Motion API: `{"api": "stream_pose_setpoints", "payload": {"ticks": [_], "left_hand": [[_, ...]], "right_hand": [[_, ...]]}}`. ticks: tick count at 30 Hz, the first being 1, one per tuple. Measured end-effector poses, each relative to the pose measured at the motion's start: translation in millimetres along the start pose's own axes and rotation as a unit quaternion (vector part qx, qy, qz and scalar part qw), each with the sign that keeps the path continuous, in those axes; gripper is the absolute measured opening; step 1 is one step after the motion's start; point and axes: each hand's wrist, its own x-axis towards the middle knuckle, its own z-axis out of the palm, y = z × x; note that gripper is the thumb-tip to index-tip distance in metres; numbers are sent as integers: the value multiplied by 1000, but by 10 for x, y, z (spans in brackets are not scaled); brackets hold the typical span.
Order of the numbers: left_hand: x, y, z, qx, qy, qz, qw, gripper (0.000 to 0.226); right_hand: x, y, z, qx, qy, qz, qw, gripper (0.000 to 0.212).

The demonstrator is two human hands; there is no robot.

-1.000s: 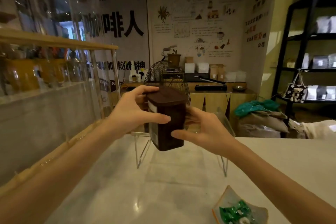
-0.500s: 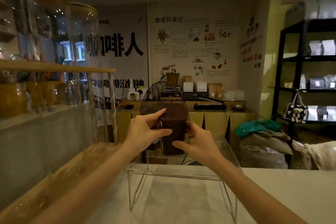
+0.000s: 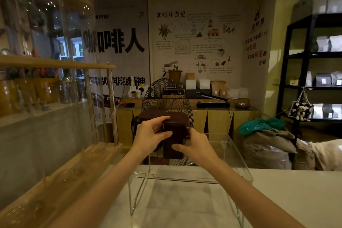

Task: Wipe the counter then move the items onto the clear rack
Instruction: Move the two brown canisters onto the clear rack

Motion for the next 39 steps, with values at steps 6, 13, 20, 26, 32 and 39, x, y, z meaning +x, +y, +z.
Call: {"api": "stream_pose_setpoints", "payload": {"ticks": [6,13,20,26,32,39], "left_hand": [[28,4,70,60,14,8,998,49],[78,-3,140,143,46,13,989,49],[167,-9,212,210,70,12,975,49],[198,8,300,257,72,23,964,51],[170,-24,287,334,42,43,940,57],[27,61,338,335,-49,-61,939,85]], "right_hand": [[-9,29,6,3,-14,18,1000,49],[-22,40,3,26,10,36,999,44],[-38,84,15,7,13,30,999,32],[-33,96,64,-7,3,29,1000,31],[-118,37,-41,-157,-35,-5,987,38],[-706,-59,-451,-276,-83,-96,953,50]]}}
